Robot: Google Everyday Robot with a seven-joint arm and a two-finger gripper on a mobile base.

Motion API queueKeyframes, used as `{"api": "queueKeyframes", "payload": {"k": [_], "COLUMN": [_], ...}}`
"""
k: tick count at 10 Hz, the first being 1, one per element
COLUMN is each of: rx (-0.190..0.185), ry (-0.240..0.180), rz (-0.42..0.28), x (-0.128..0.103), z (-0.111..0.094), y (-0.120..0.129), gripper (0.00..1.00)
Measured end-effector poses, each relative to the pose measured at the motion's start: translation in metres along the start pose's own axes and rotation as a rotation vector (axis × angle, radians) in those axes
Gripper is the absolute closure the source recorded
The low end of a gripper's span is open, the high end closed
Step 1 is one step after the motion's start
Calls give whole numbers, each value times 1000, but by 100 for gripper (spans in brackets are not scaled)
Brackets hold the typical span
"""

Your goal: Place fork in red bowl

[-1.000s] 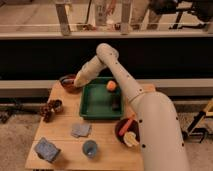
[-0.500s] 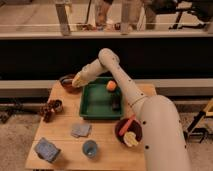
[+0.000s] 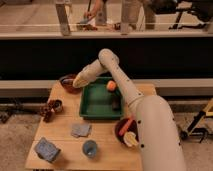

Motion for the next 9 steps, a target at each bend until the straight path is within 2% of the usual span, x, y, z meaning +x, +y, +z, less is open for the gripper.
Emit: {"api": "queueKeyframes", "payload": {"k": [9], "rx": [-36], "ry": [-22], "rz": [48], "x": [17], "z": [9], "y": [19], "gripper": [98]}}
